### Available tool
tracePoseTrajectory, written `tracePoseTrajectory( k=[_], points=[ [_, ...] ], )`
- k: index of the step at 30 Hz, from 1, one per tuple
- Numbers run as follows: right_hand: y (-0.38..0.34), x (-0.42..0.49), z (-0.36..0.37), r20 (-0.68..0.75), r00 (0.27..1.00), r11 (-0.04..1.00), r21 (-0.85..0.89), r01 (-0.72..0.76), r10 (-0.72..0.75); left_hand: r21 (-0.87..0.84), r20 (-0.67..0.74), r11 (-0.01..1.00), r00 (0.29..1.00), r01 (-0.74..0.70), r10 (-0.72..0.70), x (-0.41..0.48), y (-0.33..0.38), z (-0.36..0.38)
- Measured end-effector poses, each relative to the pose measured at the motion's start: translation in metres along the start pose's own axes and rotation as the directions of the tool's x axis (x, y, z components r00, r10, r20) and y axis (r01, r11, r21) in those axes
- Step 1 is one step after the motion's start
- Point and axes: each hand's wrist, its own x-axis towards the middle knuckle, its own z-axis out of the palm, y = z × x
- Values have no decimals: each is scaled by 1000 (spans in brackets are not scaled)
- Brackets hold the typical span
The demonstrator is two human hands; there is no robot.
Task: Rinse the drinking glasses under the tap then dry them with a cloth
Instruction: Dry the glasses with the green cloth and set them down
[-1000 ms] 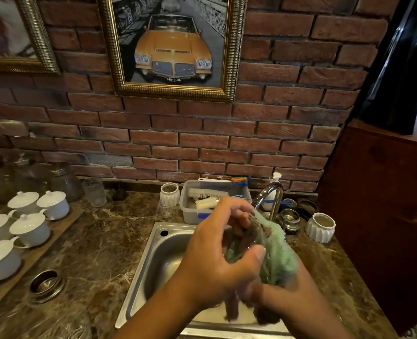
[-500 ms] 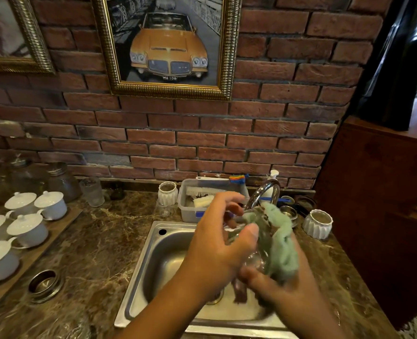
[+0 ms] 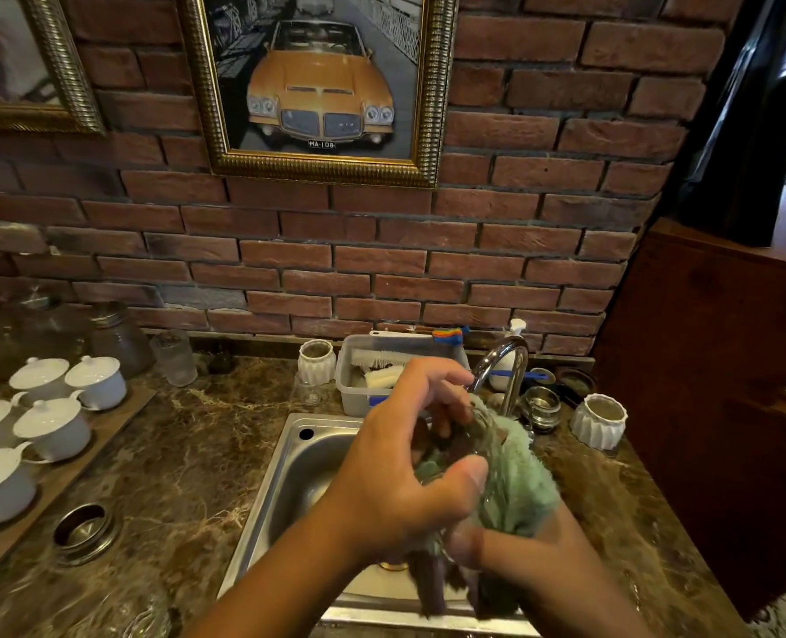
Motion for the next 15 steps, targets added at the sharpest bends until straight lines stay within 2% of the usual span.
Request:
tracePoseTrajectory(
  k=[1,2,3,4,5,6,7,8,11,13,15],
  points=[
    [-3,-3,3,138,989,981,177,-80,55,-3,57,999,998,-34,34,0,2,-3],
    [-4,-8,10,264,963,945,301,-125,43,-10,108,998,992,-62,63,0,5,-6],
    [-4,-11,15,266,964,938,339,-78,-16,-17,146,997,986,-80,81,0,6,-9],
    [-9,-12,19,230,971,890,452,-53,-59,-19,171,996,981,-86,88,1,5,-11],
    [-9,-12,22,192,981,890,449,-79,-9,-16,179,997,981,-79,81,1,3,-13],
    [-4,-11,26,246,967,871,460,-174,63,-12,170,998,983,-64,65,2,0,-14],
    [-2,-9,22,149,978,889,414,-194,144,0,147,999,988,-42,42,1,-4,-14],
    [2,-11,23,9,987,943,293,-158,162,31,109,999,994,-10,6,0,-8,-13],
    [13,-3,21,-267,957,993,40,-109,116,101,-74,984,987,147,-140,-7,-18,-4],
    [25,5,20,-432,900,992,-129,-4,-53,-74,-174,967,951,245,-255,-13,-21,8],
    [35,10,21,-479,850,940,-338,50,-218,-276,-172,905,910,323,-377,-19,-23,21]
  ],
)
